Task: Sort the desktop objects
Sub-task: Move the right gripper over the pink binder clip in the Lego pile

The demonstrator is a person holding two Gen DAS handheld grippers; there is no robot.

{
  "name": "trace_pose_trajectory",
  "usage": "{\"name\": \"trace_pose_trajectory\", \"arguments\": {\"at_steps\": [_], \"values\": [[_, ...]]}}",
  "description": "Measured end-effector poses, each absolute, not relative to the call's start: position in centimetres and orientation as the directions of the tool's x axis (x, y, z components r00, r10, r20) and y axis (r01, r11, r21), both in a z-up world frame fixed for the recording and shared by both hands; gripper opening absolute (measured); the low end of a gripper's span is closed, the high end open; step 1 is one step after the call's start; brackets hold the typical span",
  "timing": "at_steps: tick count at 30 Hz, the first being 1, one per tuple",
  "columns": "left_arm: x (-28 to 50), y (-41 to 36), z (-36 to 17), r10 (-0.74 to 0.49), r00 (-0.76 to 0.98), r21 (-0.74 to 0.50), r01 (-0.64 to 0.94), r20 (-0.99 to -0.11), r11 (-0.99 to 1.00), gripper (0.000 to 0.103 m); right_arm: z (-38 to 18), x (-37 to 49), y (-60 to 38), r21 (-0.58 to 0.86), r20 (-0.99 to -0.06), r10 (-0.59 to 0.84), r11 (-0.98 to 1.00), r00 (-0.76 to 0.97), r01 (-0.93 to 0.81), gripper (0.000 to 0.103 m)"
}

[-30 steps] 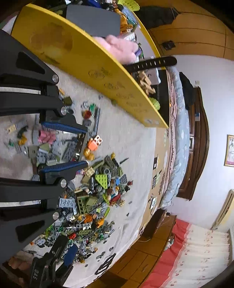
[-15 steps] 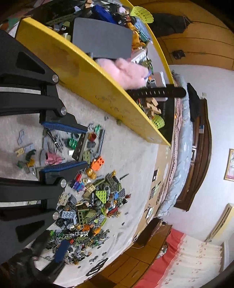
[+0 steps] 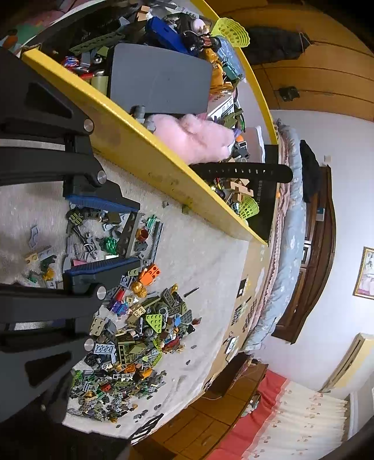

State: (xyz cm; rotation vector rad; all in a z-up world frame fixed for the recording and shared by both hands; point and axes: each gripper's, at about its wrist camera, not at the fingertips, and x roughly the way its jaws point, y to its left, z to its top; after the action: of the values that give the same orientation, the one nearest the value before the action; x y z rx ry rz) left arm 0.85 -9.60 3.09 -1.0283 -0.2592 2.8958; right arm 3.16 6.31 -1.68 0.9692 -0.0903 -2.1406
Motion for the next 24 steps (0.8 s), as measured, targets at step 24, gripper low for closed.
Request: {"name": "trace_pose_trajectory", "arguments": {"at_steps": [24], "values": [[1.0, -10.8, 3.0, 0.106, -0.781, -0.187, 0.014, -0.615, -0.982, 0.031, -3.4, -2.7, 4.4, 0.367, -0.653, -0.657, -0.710, -0.377, 0.601, 0.043]]}}
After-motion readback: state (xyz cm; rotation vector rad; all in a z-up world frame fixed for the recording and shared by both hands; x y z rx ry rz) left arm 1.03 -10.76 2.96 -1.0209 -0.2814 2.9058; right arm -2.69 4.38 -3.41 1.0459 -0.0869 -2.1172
